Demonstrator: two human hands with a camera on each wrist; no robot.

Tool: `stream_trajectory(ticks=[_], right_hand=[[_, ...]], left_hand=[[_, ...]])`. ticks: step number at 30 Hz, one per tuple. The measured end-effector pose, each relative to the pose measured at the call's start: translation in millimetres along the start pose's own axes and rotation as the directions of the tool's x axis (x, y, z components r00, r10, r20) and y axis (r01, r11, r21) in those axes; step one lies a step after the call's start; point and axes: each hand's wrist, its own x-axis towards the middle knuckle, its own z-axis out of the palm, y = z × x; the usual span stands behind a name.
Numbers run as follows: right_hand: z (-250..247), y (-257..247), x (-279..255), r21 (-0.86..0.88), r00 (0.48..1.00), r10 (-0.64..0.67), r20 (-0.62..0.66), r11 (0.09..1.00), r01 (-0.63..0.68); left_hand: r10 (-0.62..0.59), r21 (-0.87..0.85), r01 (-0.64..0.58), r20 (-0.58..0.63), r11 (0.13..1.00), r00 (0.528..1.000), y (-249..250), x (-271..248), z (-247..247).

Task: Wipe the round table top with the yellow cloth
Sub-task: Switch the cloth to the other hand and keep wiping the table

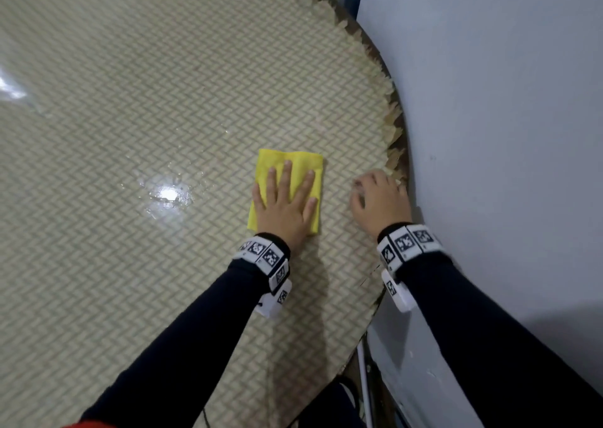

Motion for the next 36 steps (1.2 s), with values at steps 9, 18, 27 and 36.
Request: stream_trajectory(ticks=[9,18,27,36], right_hand=[[12.8,-4.9,51.2,0.045,0.997,0.022,-0.078,0.999,-0.018],[29.1,17.8,46.2,0.108,0.998,-0.06,0.025,0.993,0.056],[33.6,20.4,44.5,0.03,0.994,-0.043,0.104,0.999,0.04],[38.6,21.1,44.1,0.023,0.997,-0.031,0.066,0.999,0.03]], left_hand=[[0.016,-0.065,-0.013,0.051,0.998,0.999,1.9,86.3,-31.4],[0.029,-0.043,-0.028,0.025,0.999,0.999,32.7,45.4,-8.7],[-0.319,-0.183,0.308,-0.035,0.934,0.947,-39.4,63.6,-26.3],[-0.05,-0.08,0.048,-0.013,0.996,0.999,48.5,92.1,-22.0]])
